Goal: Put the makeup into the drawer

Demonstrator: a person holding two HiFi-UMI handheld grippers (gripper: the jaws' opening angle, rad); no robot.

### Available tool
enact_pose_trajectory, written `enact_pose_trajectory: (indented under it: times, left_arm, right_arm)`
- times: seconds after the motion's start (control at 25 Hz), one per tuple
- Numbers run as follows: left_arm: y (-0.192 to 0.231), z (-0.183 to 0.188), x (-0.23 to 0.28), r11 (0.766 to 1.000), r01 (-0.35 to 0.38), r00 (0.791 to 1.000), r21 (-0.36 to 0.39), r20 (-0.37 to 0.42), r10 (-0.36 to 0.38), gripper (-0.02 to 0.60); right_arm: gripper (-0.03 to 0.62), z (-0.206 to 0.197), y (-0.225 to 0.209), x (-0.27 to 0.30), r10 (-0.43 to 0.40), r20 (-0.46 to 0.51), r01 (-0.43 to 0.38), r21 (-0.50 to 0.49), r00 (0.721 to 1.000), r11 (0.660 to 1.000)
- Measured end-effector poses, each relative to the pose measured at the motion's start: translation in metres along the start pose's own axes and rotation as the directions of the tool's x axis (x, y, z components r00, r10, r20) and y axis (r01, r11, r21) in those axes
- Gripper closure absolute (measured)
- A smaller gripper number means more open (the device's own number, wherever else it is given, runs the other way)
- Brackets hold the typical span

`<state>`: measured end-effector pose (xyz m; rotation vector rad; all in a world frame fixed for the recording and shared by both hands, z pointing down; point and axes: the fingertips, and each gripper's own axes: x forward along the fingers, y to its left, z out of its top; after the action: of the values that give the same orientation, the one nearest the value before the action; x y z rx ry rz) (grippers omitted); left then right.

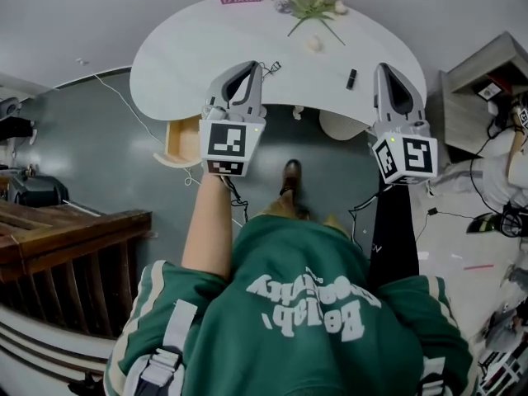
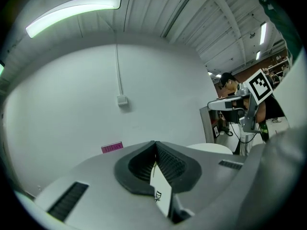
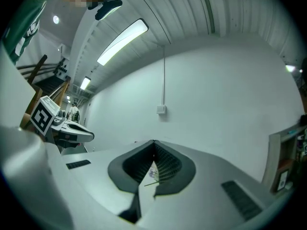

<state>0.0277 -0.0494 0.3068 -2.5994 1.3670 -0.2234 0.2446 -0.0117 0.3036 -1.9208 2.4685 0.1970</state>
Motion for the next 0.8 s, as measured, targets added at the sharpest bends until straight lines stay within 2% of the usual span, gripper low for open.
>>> enact_pose_trajectory:
  times: [0.4, 0.64, 0.8]
  left_arm:
    - [0.059, -0.019, 0.086, 0.999, 0.048, 0.999, 0.017, -0.016, -0.048, 0.565]
    - [0.082, -0.028, 0.114, 0.998, 0.060, 0.998, 0.012, -0.018, -0.060, 0.566]
    - [0.081, -0.033, 0.128, 0.996, 0.092, 0.995, 0.012, -0.026, -0.091, 0.566]
  right_arm:
    - [0.585, -0.008, -0.010, 0.102, -0.010, -0.021, 0.010, -0.021, 1.000, 1.000]
    - [0.585, -0.016, -0.017, 0.130, -0.042, -0.035, 0.041, -0.025, 0.999, 0.999]
    - [0.585, -0.018, -0.020, 0.140, -0.051, -0.044, 0.050, -0.035, 0.998, 0.998]
